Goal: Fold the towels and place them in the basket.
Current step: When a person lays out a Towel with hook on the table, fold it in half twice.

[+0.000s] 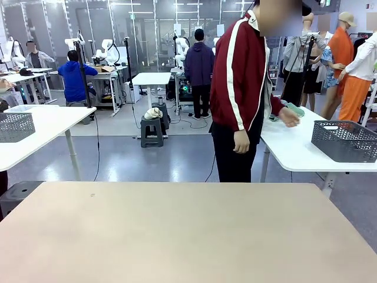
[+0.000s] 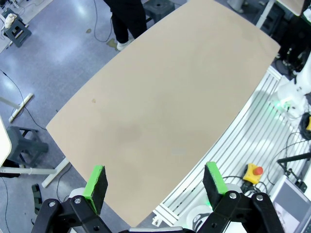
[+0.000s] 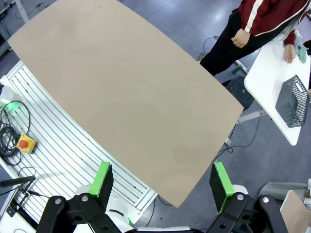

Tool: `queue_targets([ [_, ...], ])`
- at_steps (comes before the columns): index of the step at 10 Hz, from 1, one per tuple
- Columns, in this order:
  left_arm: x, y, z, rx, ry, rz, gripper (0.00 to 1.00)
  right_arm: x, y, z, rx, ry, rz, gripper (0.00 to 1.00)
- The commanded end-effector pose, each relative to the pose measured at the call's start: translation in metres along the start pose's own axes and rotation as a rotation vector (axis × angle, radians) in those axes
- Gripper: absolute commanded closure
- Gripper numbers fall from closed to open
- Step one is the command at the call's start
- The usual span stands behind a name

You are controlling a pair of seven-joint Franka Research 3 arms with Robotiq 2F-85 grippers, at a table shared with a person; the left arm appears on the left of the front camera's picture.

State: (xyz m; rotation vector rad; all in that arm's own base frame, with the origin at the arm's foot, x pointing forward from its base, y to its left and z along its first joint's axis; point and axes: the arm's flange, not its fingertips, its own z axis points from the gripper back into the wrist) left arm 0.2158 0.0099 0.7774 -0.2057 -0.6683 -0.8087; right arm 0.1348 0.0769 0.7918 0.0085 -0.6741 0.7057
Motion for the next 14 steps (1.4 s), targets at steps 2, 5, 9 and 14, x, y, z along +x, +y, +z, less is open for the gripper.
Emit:
queue_targets([
  [2, 0.0005, -0.0005, -0.0002, -0.004, -0.002, -0.004, 0.00, -0.0015, 0.0008, 0.0012, -0.003, -0.005, 0.001, 0.00],
  [5, 0.0005, -0.0005, -0.0002, -0.004, -0.002, -0.004, 0.00, -0.0015, 0.0008, 0.0012, -0.003, -0.005, 0.001, 0.00],
  [9, 0.0005, -0.0005, -0.0002, -0.004, -0.002, -0.004, 0.00, -0.0015, 0.0008, 0.0012, -0.003, -0.005, 0.001, 0.00],
  [14, 0.0005, -0.0005, -0.0002, -0.004, -0.002, -0.004, 0.00, -0.0015, 0.0008, 0.0012, -0.003, -0.005, 0.001, 0.00],
])
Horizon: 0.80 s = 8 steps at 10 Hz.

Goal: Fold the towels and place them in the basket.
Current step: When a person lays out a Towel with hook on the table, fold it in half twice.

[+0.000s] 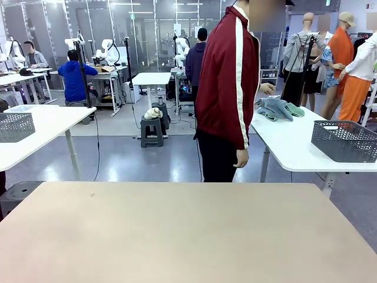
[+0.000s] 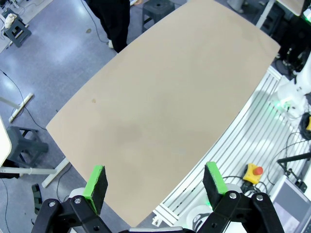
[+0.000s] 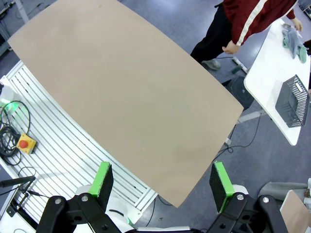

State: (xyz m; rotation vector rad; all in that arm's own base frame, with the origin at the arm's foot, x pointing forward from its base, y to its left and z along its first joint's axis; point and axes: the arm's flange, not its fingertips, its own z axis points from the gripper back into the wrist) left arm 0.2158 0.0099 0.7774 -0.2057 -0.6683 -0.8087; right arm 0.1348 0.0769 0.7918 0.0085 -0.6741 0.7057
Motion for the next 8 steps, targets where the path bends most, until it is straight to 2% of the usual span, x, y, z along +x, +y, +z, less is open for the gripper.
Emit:
queue_targets([
  [1, 0.0005, -0.0005, -0.0002, -0.004, -0.002, -0.004, 0.00, -0.0015, 0.0008, 0.0012, -0.003, -0.005, 0.001, 0.00],
  [8, 0.0005, -0.0005, -0.0002, -0.004, -0.002, -0.004, 0.00, -0.0015, 0.0008, 0.0012, -0.003, -0.005, 0.001, 0.00],
])
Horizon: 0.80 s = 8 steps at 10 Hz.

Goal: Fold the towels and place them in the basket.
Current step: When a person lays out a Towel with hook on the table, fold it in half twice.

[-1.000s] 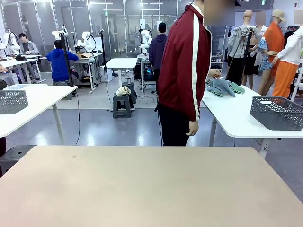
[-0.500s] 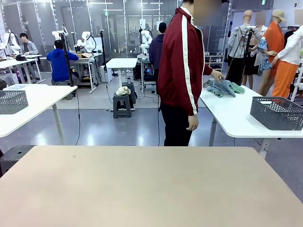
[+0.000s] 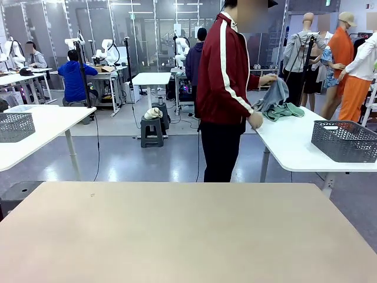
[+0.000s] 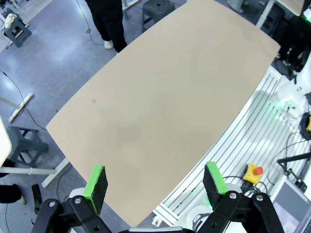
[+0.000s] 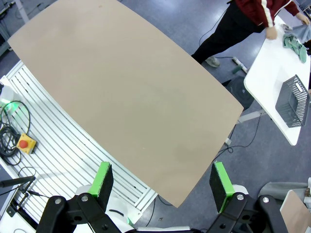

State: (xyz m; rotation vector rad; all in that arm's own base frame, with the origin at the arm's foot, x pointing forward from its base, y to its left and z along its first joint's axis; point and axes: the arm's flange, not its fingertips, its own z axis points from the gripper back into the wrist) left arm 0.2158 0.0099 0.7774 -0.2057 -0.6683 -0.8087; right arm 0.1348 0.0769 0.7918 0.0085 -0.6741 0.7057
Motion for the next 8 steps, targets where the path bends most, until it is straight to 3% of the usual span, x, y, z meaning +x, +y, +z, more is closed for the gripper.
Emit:
queue_targets([
  [1, 0.0005, -0.0005, -0.0002, -0.004, -0.002, -0.004, 0.00, -0.0015, 0.0008, 0.0012, -0.003, -0.005, 0.001, 0.00],
  [8, 0.0005, -0.0005, -0.0002, -0.004, -0.002, -0.004, 0.00, -0.0015, 0.0008, 0.0012, -0.003, -0.005, 0.001, 0.00],
])
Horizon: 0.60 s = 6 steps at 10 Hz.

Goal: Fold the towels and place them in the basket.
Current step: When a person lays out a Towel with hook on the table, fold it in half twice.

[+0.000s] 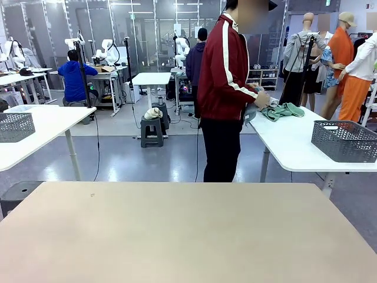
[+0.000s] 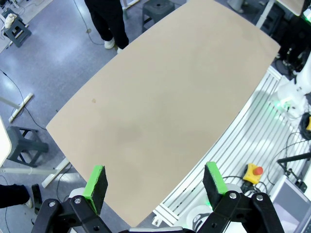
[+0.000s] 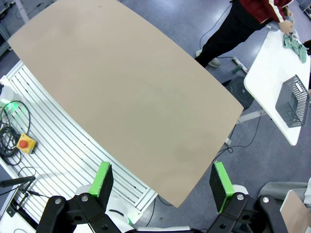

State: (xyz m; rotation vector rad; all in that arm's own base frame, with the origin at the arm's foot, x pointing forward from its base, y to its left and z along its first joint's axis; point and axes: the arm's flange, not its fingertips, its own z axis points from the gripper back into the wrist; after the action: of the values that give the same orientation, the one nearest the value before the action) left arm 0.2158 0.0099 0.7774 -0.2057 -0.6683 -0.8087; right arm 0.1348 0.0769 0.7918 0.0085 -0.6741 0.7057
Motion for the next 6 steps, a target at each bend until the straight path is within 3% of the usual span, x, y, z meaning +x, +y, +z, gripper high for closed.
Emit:
queue_targets([
  [1, 0.0005, -0.0005, -0.0002, -0.004, -0.002, -0.004, 0.00, -0.0015, 0.0008, 0.0012, -0.003, -0.005, 0.001, 0.00],
  [6, 0.0005, -0.0005, -0.0002, -0.004, -0.002, -0.004, 0.00, -0.0015, 0.0008, 0.0012, -0.003, -0.005, 0.001, 0.00],
])
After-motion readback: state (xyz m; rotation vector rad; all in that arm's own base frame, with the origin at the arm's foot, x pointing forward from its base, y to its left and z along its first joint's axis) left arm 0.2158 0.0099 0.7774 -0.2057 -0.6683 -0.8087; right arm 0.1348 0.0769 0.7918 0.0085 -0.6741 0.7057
